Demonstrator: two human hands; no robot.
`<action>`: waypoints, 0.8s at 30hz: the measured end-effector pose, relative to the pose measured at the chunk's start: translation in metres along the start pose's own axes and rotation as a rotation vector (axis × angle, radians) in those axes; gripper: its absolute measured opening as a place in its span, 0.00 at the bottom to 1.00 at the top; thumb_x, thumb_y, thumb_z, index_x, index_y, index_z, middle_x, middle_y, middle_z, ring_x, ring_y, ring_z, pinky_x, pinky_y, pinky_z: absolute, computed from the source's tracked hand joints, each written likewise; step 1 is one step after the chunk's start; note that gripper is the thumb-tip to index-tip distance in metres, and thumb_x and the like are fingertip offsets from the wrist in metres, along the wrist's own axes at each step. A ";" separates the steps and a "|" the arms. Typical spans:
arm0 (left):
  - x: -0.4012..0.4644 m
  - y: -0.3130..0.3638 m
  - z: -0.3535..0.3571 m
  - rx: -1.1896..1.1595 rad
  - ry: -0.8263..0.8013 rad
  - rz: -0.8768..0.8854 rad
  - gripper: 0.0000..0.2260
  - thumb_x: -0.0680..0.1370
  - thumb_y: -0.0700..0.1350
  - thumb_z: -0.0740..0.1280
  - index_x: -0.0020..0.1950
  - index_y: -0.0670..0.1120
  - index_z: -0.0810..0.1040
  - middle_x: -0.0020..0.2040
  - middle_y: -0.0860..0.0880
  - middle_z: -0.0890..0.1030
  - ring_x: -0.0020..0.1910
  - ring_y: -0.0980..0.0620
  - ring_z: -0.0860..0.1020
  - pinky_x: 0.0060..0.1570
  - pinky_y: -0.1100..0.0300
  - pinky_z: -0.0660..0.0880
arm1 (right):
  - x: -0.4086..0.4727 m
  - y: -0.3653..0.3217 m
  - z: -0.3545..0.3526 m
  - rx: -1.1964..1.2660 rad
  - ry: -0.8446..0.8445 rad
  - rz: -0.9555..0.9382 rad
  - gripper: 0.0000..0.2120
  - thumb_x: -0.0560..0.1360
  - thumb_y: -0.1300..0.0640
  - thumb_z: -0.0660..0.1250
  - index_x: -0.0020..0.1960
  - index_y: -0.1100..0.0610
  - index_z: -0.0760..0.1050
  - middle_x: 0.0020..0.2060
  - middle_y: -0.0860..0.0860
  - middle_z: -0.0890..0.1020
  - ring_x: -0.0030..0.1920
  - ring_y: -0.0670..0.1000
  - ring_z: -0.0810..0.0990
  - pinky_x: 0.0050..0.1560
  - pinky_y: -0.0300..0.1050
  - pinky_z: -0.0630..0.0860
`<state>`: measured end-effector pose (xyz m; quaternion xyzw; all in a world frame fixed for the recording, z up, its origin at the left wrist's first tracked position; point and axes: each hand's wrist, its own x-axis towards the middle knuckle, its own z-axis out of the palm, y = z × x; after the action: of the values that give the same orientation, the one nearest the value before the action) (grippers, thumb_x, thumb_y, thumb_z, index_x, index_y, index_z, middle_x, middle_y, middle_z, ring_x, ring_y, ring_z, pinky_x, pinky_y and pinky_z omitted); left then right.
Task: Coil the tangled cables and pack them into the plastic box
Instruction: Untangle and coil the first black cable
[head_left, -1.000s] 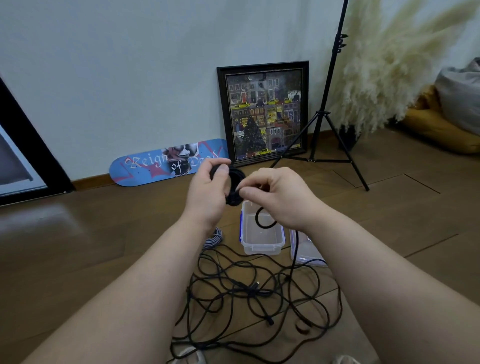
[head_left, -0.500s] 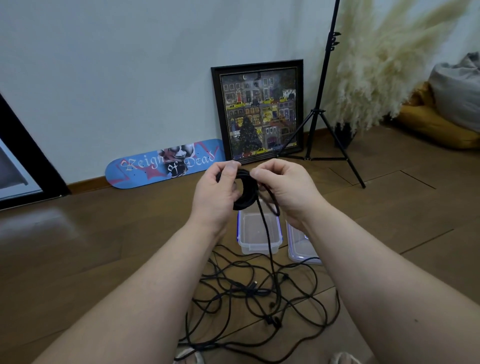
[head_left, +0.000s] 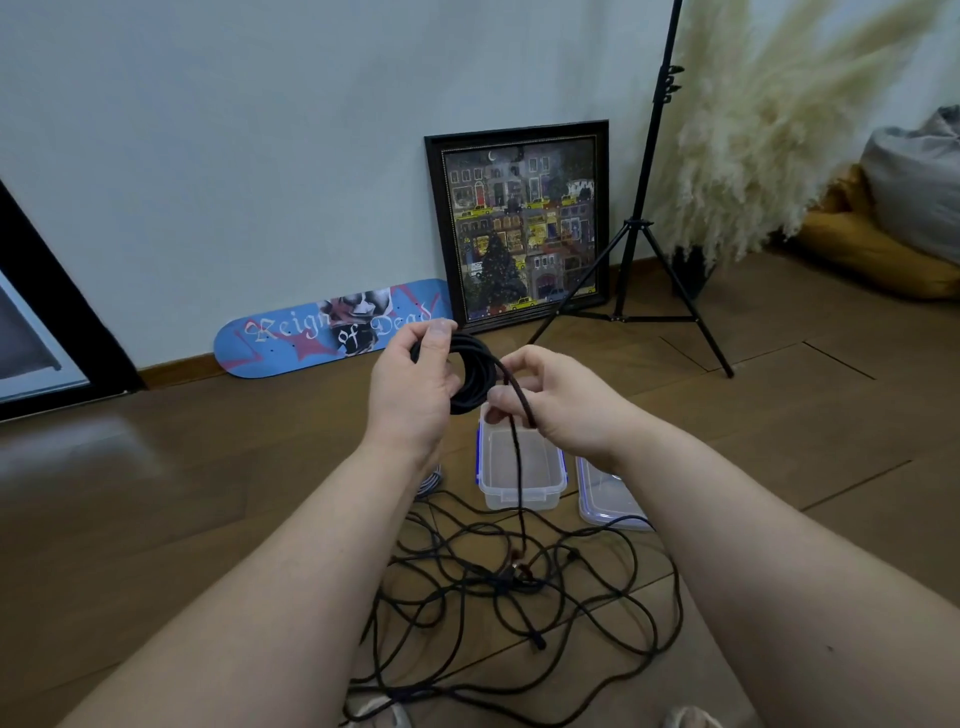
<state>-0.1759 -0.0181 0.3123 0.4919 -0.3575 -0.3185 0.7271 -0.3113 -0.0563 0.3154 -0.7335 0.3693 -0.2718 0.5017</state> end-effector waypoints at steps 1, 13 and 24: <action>0.001 0.000 -0.002 0.002 0.011 0.008 0.07 0.83 0.42 0.61 0.45 0.47 0.75 0.31 0.52 0.69 0.24 0.60 0.64 0.25 0.72 0.65 | 0.001 0.001 -0.001 -0.014 0.019 -0.026 0.07 0.77 0.57 0.68 0.54 0.55 0.74 0.36 0.51 0.84 0.38 0.46 0.79 0.46 0.43 0.74; -0.005 -0.009 0.010 -0.010 -0.063 -0.053 0.10 0.84 0.46 0.59 0.46 0.47 0.76 0.35 0.51 0.79 0.34 0.55 0.75 0.39 0.58 0.75 | 0.007 -0.002 0.022 -0.338 0.652 -0.378 0.21 0.75 0.60 0.68 0.33 0.49 0.60 0.25 0.44 0.65 0.28 0.46 0.64 0.32 0.43 0.59; -0.010 -0.006 0.009 -0.016 -0.069 -0.043 0.00 0.80 0.41 0.67 0.49 0.46 0.77 0.31 0.53 0.73 0.28 0.58 0.68 0.34 0.60 0.70 | 0.007 -0.010 0.027 -0.418 0.535 -0.229 0.13 0.78 0.56 0.65 0.38 0.51 0.64 0.30 0.44 0.69 0.35 0.50 0.69 0.37 0.43 0.62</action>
<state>-0.1894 -0.0168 0.3068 0.4822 -0.3691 -0.3535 0.7115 -0.2835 -0.0450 0.3151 -0.7598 0.4506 -0.4273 0.1926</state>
